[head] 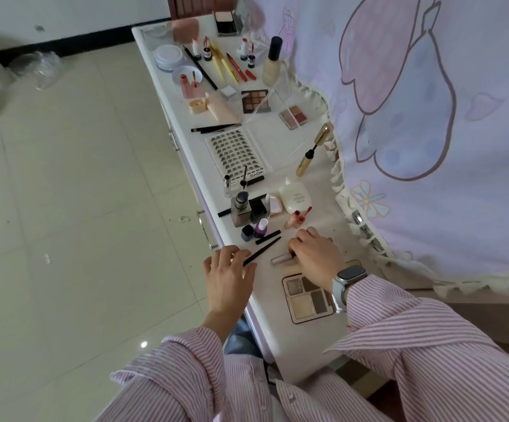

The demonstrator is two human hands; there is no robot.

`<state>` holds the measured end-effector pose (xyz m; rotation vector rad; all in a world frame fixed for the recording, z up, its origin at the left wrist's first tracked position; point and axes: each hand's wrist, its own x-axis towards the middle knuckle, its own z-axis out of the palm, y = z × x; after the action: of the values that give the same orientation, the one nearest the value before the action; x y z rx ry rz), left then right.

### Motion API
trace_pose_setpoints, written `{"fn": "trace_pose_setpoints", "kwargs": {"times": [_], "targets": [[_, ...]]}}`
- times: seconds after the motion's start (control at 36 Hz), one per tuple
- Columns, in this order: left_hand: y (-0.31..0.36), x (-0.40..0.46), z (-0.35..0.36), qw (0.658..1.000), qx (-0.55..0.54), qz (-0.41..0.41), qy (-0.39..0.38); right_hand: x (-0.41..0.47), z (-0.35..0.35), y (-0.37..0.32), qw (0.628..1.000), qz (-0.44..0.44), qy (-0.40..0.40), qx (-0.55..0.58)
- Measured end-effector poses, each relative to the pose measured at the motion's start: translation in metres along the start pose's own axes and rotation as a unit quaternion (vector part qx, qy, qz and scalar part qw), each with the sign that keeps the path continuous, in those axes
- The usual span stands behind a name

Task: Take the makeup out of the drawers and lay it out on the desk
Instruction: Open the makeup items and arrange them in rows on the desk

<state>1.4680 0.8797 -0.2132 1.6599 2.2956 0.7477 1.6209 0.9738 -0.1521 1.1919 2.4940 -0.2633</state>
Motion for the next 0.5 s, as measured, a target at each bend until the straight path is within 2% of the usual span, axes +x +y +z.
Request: {"fn": "trace_pose_setpoints", "kwargs": {"times": [0.17, 0.33, 0.42, 0.5], "targets": [[-0.006, -0.007, 0.000, 1.000, -0.021, -0.017, -0.001, -0.003, -0.006, 0.001, 0.998, -0.038, 0.003, -0.045], [0.007, 0.007, 0.001, 0.999, -0.041, -0.018, -0.013, -0.013, -0.015, -0.003, 0.986, -0.069, 0.149, -0.026], [0.007, 0.006, -0.004, 0.999, -0.044, -0.005, 0.000, -0.021, -0.019, -0.008, 0.979, -0.067, 0.191, 0.025], [0.009, 0.003, -0.019, 0.994, -0.104, 0.008, 0.018, -0.031, -0.025, -0.011, 0.968, -0.046, 0.197, 0.151]]}}
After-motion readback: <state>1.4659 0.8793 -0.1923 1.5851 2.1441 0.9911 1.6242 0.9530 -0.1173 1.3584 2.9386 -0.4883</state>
